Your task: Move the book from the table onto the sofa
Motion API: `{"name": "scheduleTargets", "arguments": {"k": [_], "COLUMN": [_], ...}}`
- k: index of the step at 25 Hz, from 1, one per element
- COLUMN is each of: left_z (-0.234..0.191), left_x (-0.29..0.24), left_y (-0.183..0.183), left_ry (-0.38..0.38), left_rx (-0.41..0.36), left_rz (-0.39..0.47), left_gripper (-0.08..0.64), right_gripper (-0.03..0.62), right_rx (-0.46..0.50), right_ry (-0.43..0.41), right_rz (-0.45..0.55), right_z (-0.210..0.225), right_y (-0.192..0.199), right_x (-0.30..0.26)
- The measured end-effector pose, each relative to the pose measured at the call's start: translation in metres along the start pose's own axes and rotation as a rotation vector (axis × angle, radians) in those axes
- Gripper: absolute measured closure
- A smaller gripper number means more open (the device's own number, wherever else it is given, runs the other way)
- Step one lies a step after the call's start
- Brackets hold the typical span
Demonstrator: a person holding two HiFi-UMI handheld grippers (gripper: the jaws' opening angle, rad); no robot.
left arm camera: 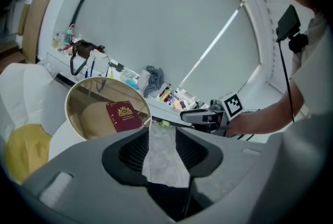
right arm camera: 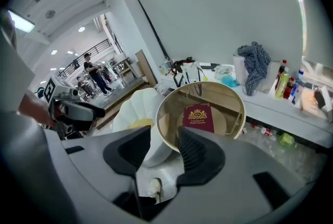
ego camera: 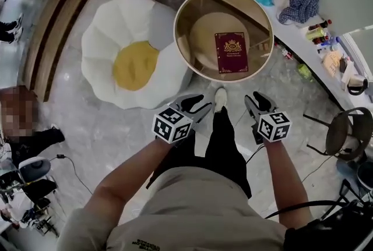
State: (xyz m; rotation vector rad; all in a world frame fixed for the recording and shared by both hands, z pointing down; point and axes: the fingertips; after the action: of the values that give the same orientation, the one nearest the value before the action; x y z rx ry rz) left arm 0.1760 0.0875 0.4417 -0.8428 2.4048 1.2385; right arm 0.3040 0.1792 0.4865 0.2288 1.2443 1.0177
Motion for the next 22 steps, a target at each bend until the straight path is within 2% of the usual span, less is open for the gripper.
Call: {"name": "scheduleTargets", "arguments": {"k": [3, 10, 13, 18, 22], "left_z": [-0.043, -0.143, -0.178, -0.232, -0.252], "left_x": [-0.042, -0.148, -0.188, -0.244, -0.269], "left_y": [-0.004, 0.006, 0.012, 0.023, 0.035], "left_ry": [-0.021, -0.138, -0.165, -0.190, -0.199], "left_rx": [0.092, 0.286, 0.328, 0.355, 0.422], "left_rz": [-0.005, -0.030, -0.052, -0.100, -0.109], "left_gripper": [0.395, 0.362, 0.352, 0.330, 0.322], "right_gripper": [0.410, 0.378, 0.358, 0.351, 0.351], "right_rx": [-0.047, -0.122, -0.154, -0.221, -0.275], "right_ry": [-0.023, -0.079, -0.110, -0.136, -0.176], "right_rz": [-0.040, -0.126, -0.167, -0.218, -0.249], "right_z": [0.040, 0.135, 0.162, 0.196, 0.204], "right_y": [-0.006, -0.019, -0.013, 0.010, 0.023], "right_x": [-0.049, -0.160, -0.200, -0.254, -0.274]}}
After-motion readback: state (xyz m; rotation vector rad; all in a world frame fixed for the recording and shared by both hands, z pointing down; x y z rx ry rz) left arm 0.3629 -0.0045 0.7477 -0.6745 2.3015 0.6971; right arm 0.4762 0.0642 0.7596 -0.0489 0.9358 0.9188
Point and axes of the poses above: the fingertips, and each gripper's own axes: x backward along the fingers, z to its right, y out of its underside, and after that the axes turned 3 degrees about y, right-handed
